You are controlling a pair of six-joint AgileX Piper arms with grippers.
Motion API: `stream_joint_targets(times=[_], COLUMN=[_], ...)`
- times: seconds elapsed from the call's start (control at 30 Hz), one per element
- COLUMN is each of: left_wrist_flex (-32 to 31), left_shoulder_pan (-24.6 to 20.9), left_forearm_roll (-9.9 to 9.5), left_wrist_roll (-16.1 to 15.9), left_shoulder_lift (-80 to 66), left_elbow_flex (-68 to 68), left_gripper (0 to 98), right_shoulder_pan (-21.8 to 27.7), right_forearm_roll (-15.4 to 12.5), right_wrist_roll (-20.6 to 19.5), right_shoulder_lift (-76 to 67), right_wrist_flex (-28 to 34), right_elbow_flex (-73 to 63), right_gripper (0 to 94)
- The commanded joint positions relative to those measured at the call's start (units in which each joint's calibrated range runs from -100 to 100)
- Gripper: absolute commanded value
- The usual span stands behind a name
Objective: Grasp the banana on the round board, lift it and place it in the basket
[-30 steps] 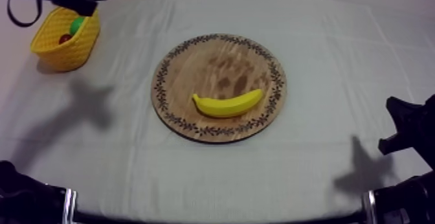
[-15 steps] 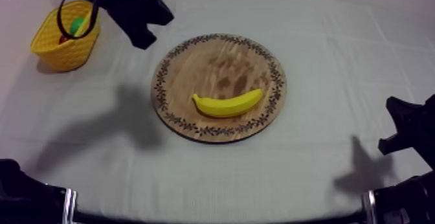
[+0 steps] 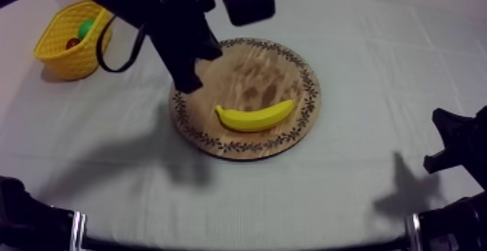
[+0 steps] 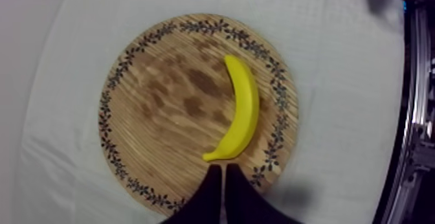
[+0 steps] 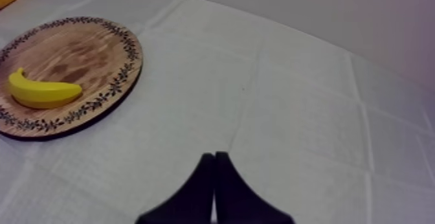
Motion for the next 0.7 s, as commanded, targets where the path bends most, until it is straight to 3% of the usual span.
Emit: stream_joint_targets(times=[0.0, 0.3, 0.37, 0.5, 0.67], left_wrist_flex=[0.18, 0.57, 0.80, 1.96, 2.64], left_shoulder_pan=[0.44, 1.41, 1.28, 0.97, 0.56], left_forearm_roll=[-0.01, 0.22, 0.23, 0.12, -0.44], left_wrist_roll=[-0.17, -0.67, -0.58, -0.49, 0.36], left_shoulder_lift=[1.09, 6.98, 8.03, 9.60, 9.91], left_elbow_flex=[0.02, -1.42, -1.69, -2.22, -2.07], left_gripper=[0.4, 0.6, 4.3, 22.2, 58.0], right_shoulder_pan=[0.00, 0.00, 0.00, 0.00, 0.00], right_forearm_roll=[0.00, 0.00, 0.00, 0.00, 0.00], right_wrist_roll=[0.00, 0.00, 0.00, 0.00, 0.00], right_shoulder_lift=[0.03, 0.03, 0.03, 0.03, 0.03], right_wrist_flex=[0.02, 0.02, 0.02, 0.02, 0.02], right_elbow_flex=[-0.03, -0.03, -0.03, -0.03, -0.03], right_gripper=[0.2, 0.2, 0.2, 0.2, 0.2])
